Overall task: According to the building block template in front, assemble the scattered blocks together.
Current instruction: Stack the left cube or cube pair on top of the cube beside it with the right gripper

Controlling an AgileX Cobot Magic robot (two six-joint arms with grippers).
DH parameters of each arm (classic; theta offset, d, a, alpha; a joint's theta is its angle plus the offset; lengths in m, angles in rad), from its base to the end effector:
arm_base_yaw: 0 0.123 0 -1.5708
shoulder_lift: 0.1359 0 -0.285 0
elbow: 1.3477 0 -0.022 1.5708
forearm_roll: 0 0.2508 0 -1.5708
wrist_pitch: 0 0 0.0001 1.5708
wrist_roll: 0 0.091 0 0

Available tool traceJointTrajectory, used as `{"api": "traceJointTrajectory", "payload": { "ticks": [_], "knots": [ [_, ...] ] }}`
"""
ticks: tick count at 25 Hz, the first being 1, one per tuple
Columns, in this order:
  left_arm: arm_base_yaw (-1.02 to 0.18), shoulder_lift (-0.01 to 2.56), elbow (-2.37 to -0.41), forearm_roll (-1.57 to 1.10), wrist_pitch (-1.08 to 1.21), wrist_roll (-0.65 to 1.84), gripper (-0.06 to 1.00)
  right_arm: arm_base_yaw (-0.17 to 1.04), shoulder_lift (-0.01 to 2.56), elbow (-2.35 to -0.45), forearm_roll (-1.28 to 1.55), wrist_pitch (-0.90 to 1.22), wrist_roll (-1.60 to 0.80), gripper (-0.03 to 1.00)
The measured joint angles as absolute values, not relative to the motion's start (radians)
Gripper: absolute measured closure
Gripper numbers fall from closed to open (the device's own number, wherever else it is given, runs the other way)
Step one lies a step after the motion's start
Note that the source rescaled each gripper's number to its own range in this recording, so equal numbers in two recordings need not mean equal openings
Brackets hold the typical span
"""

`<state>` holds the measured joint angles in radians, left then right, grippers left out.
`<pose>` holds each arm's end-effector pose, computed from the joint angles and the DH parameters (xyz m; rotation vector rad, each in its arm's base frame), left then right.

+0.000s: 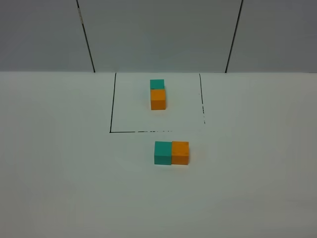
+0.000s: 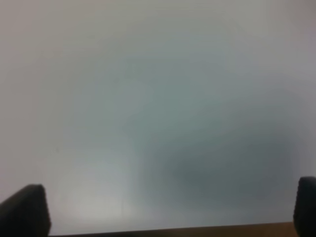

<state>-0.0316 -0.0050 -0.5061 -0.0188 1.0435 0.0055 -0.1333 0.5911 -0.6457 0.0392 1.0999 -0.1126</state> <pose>-0.0057 -0.0013 0.2804 0.0382 2.0157 -0.0390 0.0841 -0.0081 0.2952 0.0347 2.5281 -0.0472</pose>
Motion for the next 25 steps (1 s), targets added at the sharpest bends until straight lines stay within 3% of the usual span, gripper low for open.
{"api": "traceJointTrajectory", "payload": {
  "ticks": [7,16,25],
  "knots": [
    [-0.032,-0.005,-0.506,-0.019,1.043,0.006,0.25,-0.084,0.71,-0.661,0.064,1.031,-0.252,-0.03],
    [-0.032,-0.005,-0.506,-0.019,1.043,0.006,0.25,0.403,1.242,-0.9,-0.2,0.957,-0.389,-0.03],
    [-0.032,-0.005,-0.506,-0.019,1.043,0.007,0.25,0.641,1.769,-1.294,-0.341,0.917,-0.666,-0.03]
  ]
}}
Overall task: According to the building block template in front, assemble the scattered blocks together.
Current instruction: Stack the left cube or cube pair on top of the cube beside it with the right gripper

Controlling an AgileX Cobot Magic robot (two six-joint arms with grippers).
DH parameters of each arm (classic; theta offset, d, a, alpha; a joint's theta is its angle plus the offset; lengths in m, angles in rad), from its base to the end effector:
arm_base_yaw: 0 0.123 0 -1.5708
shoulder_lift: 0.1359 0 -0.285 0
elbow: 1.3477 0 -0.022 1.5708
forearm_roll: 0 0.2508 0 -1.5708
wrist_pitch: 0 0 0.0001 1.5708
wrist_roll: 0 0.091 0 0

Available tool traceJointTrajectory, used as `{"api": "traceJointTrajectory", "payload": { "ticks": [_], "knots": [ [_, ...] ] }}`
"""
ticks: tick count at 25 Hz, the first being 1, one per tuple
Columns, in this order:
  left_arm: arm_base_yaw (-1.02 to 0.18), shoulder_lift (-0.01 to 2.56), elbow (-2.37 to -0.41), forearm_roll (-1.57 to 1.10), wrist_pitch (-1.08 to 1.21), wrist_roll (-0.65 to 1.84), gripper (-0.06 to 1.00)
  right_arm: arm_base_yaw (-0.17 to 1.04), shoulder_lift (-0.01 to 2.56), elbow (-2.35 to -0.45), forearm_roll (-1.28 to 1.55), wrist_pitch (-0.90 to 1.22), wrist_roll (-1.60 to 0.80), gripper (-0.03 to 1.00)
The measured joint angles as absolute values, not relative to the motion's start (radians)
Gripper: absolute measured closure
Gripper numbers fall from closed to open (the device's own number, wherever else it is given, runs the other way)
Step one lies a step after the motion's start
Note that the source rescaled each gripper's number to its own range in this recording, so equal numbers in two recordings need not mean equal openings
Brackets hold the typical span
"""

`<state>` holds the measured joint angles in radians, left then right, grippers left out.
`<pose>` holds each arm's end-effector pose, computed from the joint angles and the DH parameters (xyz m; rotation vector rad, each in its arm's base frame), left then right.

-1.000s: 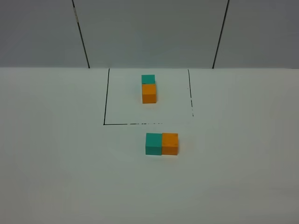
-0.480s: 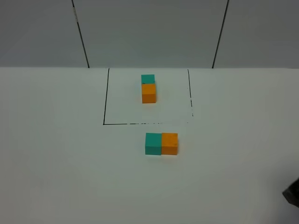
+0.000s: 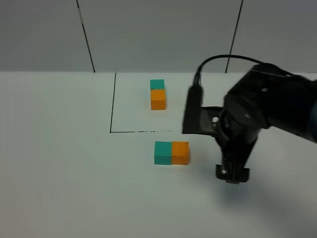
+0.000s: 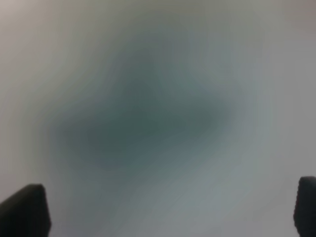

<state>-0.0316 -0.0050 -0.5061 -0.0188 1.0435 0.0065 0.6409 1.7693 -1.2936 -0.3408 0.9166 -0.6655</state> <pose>-0.0057 -0.0013 0.2804 0.0392 2.0157 -0.0384 0.3025 0.1955 0.2336 -1.9211 2.1063 -0.4322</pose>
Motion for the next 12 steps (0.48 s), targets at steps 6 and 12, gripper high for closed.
{"api": "traceJointTrajectory", "payload": {
  "ticks": [6,12],
  "knots": [
    [-0.032,-0.005,-0.506,-0.019,1.043,0.007,0.25,0.662,1.946,-1.452,-0.242,0.84,-0.88,-0.03],
    [-0.032,-0.005,-0.506,-0.019,1.043,0.007,0.25,0.662,2.011,-1.479,-0.155,0.8,-0.988,-0.03]
  ]
}}
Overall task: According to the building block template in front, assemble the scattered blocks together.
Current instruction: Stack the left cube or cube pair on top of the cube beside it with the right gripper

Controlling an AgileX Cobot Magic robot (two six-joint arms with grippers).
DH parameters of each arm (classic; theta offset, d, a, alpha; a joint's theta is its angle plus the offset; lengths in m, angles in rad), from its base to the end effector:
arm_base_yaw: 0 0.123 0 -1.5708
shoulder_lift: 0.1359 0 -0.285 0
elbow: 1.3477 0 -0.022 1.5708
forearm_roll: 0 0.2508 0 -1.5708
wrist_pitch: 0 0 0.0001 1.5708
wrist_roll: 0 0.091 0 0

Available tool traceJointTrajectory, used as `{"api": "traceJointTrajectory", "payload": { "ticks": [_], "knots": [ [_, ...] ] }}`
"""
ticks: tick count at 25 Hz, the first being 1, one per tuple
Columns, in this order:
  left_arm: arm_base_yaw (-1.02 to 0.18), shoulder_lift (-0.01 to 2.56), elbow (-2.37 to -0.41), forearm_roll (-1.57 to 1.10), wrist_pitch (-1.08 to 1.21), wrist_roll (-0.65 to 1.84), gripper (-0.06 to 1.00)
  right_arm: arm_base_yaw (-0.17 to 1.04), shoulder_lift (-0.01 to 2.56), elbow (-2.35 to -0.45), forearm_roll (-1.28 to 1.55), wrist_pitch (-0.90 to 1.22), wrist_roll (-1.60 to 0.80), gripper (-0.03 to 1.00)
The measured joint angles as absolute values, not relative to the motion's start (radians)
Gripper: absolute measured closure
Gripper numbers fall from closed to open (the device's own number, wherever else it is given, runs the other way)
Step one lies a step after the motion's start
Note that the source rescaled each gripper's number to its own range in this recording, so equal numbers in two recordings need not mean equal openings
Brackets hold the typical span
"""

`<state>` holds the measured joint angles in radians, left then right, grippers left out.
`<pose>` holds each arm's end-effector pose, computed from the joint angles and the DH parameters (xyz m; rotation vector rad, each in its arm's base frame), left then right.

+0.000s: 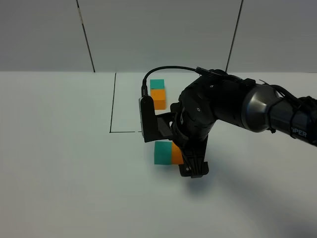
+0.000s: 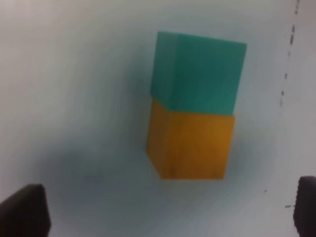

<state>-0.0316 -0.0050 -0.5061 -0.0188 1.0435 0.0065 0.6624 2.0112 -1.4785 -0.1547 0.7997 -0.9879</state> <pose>-0.0057 -0.0013 0.2804 0.0392 2.0157 -0.0384 0.3377 0.2506 0.1882 -2.1635 1.8253 -0.2551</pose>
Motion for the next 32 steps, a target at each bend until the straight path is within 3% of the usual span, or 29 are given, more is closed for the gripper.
{"api": "traceJointTrajectory", "payload": {
  "ticks": [9,23,32],
  "knots": [
    [-0.032,-0.005,-0.506,-0.019,1.043,0.007,0.25,0.623,2.114,-1.645,-0.096,0.944,-1.011,-0.03],
    [-0.032,-0.005,-0.506,-0.019,1.043,0.007,0.25,0.613,2.291,-1.81,0.012,0.954,-1.039,-0.03],
    [-0.032,-0.005,-0.506,-0.019,1.043,0.0,0.25,0.594,2.345,-1.821,0.025,0.954,-1.017,-0.02]
  ]
}}
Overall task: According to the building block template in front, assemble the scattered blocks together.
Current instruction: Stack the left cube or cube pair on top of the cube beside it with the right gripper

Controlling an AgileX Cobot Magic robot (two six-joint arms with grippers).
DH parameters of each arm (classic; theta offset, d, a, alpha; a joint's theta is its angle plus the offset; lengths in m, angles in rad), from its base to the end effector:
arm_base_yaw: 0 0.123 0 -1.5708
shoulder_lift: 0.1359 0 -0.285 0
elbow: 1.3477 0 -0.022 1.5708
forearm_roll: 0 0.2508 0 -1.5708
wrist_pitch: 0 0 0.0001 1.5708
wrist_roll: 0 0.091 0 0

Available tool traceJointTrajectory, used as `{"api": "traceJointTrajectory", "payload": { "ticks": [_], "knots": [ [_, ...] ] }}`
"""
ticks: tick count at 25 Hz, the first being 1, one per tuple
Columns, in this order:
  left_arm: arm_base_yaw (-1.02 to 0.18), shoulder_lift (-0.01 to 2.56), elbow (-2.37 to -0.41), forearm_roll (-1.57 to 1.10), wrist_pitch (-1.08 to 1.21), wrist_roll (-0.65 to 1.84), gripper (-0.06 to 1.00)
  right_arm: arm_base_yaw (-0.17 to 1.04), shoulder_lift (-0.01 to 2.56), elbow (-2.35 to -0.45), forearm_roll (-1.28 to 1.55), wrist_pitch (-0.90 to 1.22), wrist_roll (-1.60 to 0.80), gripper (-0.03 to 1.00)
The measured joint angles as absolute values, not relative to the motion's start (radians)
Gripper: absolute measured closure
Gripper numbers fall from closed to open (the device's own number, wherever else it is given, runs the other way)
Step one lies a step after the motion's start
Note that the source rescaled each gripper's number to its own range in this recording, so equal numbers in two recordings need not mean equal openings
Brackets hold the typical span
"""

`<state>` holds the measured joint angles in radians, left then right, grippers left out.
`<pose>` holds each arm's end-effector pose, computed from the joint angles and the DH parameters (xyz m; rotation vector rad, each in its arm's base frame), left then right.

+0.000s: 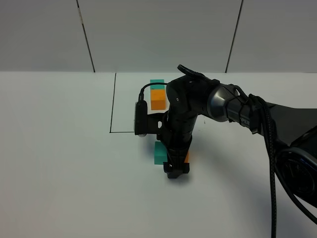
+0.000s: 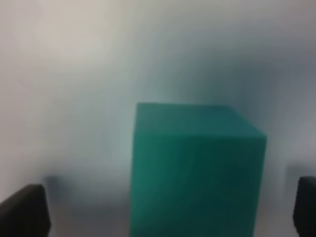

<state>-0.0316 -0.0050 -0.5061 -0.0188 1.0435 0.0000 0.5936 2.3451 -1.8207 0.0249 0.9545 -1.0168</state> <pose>-0.0057 -0.0013 0.2804 0.0326 2.0159 -0.0425 0.3949 0.2687 0.1221 -2.1225 2.0659 -0.0246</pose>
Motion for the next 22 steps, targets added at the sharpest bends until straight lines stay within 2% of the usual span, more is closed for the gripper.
{"api": "traceJointTrajectory", "payload": {
  "ticks": [22],
  "knots": [
    [-0.032,-0.005,-0.506,-0.019,1.043,0.006,0.25,0.59,2.385,-1.881,0.08,0.969,-0.954,0.08]
  ]
}}
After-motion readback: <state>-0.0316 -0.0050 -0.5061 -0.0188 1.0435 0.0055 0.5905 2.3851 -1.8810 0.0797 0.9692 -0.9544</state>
